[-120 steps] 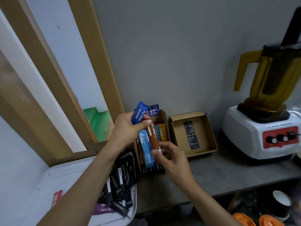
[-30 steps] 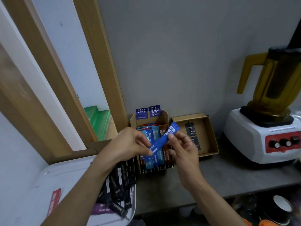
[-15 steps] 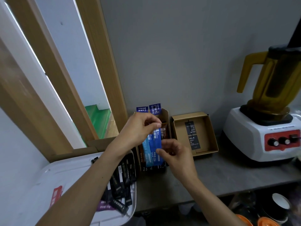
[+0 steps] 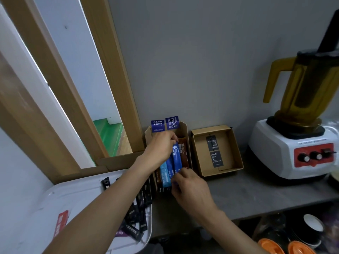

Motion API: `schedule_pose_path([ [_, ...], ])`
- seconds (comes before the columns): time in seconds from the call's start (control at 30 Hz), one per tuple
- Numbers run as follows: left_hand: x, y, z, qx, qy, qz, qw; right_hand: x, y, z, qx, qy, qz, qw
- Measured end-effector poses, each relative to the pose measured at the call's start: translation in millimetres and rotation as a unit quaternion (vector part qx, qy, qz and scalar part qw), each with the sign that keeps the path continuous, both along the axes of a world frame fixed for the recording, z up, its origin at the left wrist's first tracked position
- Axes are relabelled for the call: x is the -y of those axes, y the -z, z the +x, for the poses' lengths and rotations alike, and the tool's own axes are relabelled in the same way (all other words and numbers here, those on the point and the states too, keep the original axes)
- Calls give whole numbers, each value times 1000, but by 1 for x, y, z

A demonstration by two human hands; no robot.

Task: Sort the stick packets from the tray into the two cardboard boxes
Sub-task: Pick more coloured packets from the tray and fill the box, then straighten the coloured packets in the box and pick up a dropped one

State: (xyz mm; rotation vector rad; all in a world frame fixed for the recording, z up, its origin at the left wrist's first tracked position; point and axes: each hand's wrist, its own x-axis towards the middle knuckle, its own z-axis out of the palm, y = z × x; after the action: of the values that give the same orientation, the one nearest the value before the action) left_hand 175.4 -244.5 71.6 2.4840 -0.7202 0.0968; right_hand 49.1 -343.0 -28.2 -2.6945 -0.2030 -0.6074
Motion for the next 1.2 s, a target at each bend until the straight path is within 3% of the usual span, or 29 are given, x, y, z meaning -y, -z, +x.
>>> schedule_pose_path([
  [0.13, 2, 3, 3, 67, -9, 58, 996, -4, 1, 9, -39, 8, -48, 998],
  [0.4, 0, -1, 7, 127, 9, 93, 987, -1, 1, 11, -59, 5, -50, 997],
  [0.6, -14, -18, -7, 179, 31, 51, 982, 3, -3, 5, -39, -2, -10, 999],
  [0.77, -77, -29, -33, 214, 98, 55, 970, -3, -10, -6, -7, -9, 31, 999],
  [0.83, -115, -25, -40, 183, 60, 41, 980, -13, -13, -8, 0, -22, 55, 998],
  [0.97, -192, -2, -53, 103, -113, 41, 987, -47, -19, -5, 5, -81, 96, 992],
  [1.1, -257, 33, -73, 10, -265, 117, 957, -87, -20, 5, -17, -174, 90, 981],
  [1.2, -288, 52, -92, -46, -337, 150, 928, -115, -21, 10, -46, -264, 17, 963],
])
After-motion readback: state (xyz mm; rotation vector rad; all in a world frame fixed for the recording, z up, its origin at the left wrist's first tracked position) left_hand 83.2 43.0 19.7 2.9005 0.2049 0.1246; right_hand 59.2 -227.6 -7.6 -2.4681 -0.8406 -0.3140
